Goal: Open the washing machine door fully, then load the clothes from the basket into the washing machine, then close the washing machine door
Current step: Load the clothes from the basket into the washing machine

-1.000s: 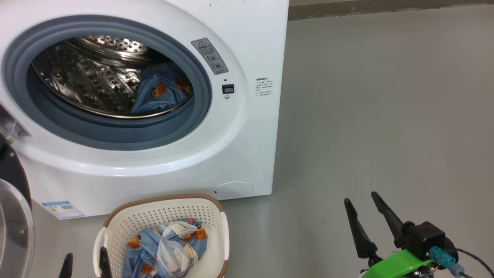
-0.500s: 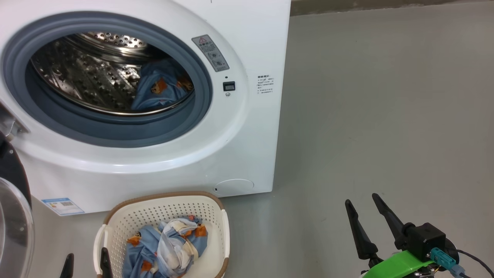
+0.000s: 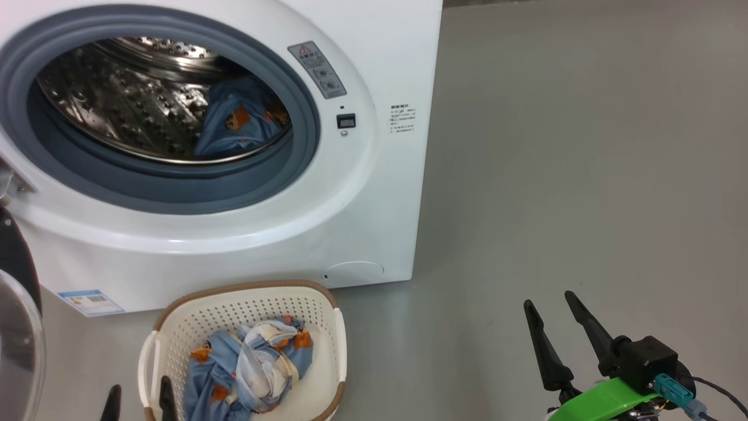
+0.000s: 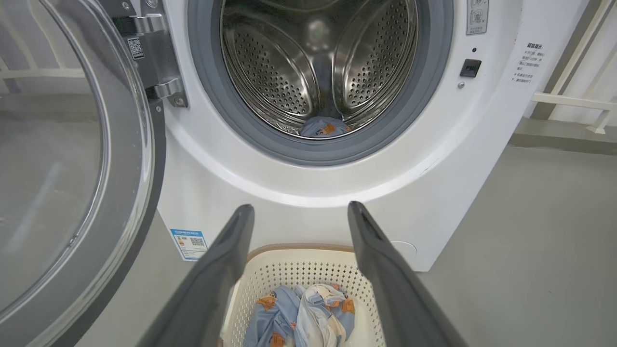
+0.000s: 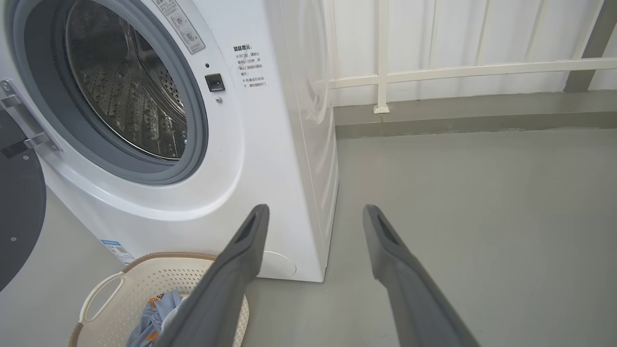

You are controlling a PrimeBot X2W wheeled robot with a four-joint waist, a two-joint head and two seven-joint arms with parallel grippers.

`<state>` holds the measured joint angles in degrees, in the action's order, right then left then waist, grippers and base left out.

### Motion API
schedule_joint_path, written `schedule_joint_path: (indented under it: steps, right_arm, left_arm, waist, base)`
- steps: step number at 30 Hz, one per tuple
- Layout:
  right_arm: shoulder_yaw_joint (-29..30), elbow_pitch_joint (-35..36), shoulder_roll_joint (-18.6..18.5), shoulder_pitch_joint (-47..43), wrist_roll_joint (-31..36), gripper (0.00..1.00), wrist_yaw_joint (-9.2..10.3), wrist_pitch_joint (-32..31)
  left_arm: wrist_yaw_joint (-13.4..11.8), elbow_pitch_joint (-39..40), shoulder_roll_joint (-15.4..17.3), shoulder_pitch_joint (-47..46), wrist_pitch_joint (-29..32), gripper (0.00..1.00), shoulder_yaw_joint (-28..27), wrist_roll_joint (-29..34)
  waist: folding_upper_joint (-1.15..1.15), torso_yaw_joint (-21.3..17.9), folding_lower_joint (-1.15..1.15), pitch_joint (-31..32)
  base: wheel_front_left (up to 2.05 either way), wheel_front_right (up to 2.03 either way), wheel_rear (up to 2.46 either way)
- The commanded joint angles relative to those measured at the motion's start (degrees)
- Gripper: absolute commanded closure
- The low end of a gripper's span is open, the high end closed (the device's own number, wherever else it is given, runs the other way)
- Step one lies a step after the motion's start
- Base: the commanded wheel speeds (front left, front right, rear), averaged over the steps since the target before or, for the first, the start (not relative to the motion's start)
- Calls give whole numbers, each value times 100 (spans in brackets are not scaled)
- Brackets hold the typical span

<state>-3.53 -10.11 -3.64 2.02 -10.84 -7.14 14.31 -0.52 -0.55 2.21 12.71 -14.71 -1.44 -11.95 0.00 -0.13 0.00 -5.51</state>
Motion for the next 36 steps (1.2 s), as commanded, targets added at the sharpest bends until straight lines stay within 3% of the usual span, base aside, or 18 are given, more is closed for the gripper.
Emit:
schedule_joint_path:
  steps: [1,11,27,36]
  right_arm:
    - [-144,158,-8,151,-28,0,-35,69]
    - [-176,234,2,372,-56,0,-35,69]
    - [-268,394,-3,1007,-53,0,-35,69]
    - [-373,497,6,1335,-114,0,-35,69]
  left_arm:
    - [40,40,67,-297,-29,0,-130,-81]
    - [290,-622,67,-832,-29,0,-67,-204]
    - [741,-2345,68,-2603,-29,0,-342,-151]
    - [795,-3393,351,-3620,-29,0,-563,-249]
  waist:
    - [0,-34,0,-150]
    - [0,-198,0,-809]
    - [0,-557,0,-2426]
    - [0,-740,0,-3252]
  base:
    - [0,0,0]
    - [0,0,0]
    - [0,0,0]
    - [0,0,0]
